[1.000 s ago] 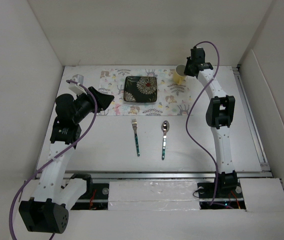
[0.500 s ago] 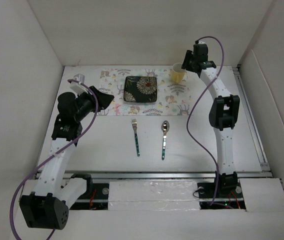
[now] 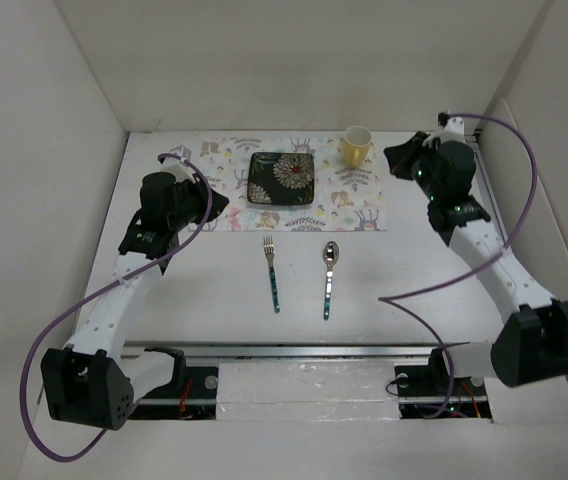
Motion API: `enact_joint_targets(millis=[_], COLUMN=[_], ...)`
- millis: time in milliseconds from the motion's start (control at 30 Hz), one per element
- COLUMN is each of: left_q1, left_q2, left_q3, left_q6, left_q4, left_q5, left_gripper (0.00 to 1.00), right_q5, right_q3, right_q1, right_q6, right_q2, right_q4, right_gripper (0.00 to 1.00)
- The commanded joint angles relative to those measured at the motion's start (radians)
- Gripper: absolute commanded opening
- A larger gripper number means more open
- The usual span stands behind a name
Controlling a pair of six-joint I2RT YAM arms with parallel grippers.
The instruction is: Set the dinner table for one person
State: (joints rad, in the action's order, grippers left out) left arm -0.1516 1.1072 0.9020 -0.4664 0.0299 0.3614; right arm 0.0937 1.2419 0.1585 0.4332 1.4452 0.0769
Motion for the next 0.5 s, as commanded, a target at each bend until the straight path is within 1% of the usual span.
enact_joint_targets(millis=[0,33,67,100,133,167,200,233,267,300,333,367,400,433,467], left_q1=[-0.07,-0.157,-0.21,-0.26,-0.323,-0.342,-0.354,-0.355,-0.355,-0.355,-0.355,-0.355,-0.394,-0.432,-0.48], left_q2=[0.002,0.012,0.044,0.063,0.081,0.077,0.063,0.046,0.016,0.0,-0.01,-0.027,-0.026,-0.017,0.027], left_q3=[0.074,0.083,0.096,0.127,0.132,0.132,0.091,0.062,-0.004,-0.043,-0.079,-0.165,-0.205,-0.228,-0.241], left_q6=[0.054,0.073,0.084,0.09,0.06,0.06,0.045,0.026,-0.019,-0.044,-0.063,-0.098,-0.116,-0.133,-0.155], left_q4=[0.05,0.07,0.099,0.158,0.191,0.191,0.177,0.167,0.156,0.134,0.117,0.096,0.055,0.044,0.045], left_q5=[-0.148,-0.245,-0.316,-0.394,-0.48,-0.481,-0.487,-0.492,-0.489,-0.484,-0.467,-0.466,-0.479,-0.549,-0.596], left_gripper=[0.02,0.03,0.05,0.09,0.13,0.13,0.18,0.23,0.28,0.35,0.36,0.37,0.37,0.37,0.37], right_q5=[0.032,0.022,0.005,-0.015,-0.026,-0.026,-0.034,-0.029,-0.025,-0.029,-0.037,-0.04,-0.045,-0.048,-0.042], right_q3=[-0.266,-0.35,-0.376,-0.4,-0.444,-0.461,-0.476,-0.493,-0.536,-0.558,-0.579,-0.602,-0.636,-0.648,-0.659], right_q1=[0.091,0.11,0.125,0.15,0.159,0.159,0.159,0.159,0.159,0.159,0.159,0.159,0.159,0.144,0.144], right_q6=[0.078,0.072,0.064,0.05,0.027,0.027,0.026,0.016,0.007,0.001,0.002,-0.004,-0.008,-0.02,-0.024], right_q2=[-0.144,-0.175,-0.219,-0.245,-0.29,-0.29,-0.342,-0.368,-0.4,-0.46,-0.492,-0.517,-0.563,-0.581,-0.594], right_q4=[0.254,0.254,0.239,0.201,0.161,0.161,0.108,0.091,0.081,0.063,0.061,0.064,0.064,0.061,0.049], right_gripper=[0.03,0.04,0.06,0.13,0.27,0.27,0.38,0.42,0.44,0.46,0.47,0.47,0.47,0.47,0.47])
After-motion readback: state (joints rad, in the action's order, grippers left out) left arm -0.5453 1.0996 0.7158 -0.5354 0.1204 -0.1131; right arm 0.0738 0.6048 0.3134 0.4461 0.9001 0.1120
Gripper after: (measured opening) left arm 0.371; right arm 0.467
